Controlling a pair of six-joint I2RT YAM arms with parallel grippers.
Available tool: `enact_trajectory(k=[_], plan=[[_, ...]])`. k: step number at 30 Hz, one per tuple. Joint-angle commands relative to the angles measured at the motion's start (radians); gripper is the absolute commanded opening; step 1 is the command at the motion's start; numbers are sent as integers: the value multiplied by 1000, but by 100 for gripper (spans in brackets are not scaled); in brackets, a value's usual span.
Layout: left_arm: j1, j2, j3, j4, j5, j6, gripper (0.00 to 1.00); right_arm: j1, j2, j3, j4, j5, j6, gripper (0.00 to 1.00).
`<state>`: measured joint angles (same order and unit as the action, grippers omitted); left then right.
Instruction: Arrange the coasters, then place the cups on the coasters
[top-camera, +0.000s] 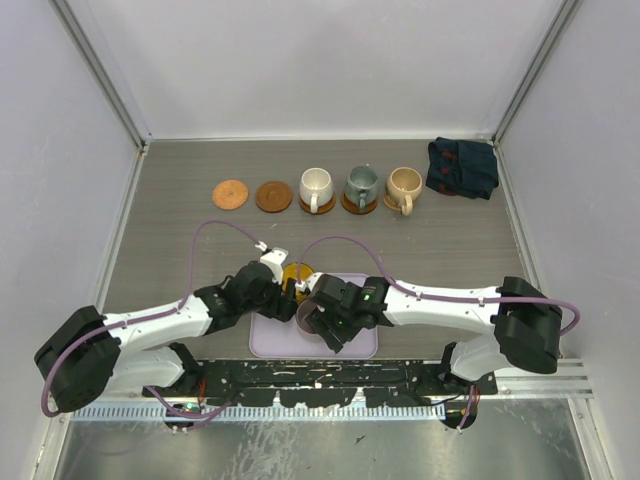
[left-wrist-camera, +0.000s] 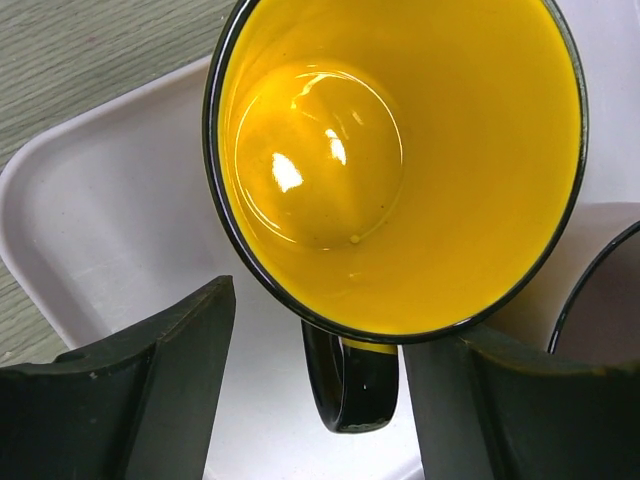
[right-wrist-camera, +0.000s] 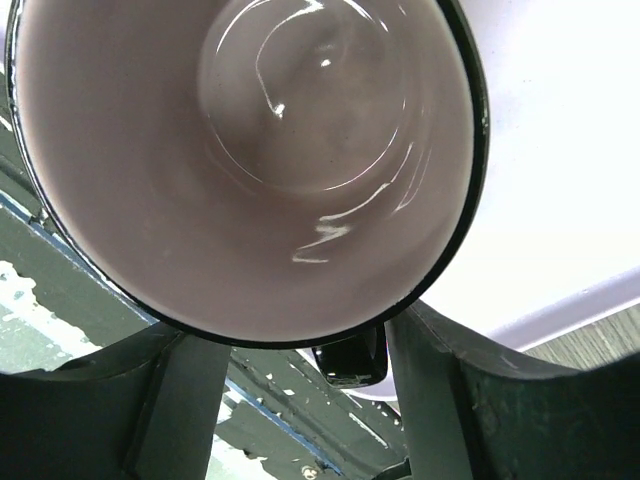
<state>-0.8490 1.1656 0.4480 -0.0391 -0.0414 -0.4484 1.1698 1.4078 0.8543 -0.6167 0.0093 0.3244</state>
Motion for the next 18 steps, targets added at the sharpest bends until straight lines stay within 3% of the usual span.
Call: enact_trajectory(k=[1, 10, 18], plan=[[-2, 2, -13, 74, -33, -12, 66, 4, -16, 1, 54, 42, 1, 65], [-1, -16, -48, 126, -54, -13, 66, 4, -24, -10, 89, 49, -4, 63], [-1, -4, -2, 70, -54, -1, 59, 4, -28, 4, 85, 63, -16, 60]])
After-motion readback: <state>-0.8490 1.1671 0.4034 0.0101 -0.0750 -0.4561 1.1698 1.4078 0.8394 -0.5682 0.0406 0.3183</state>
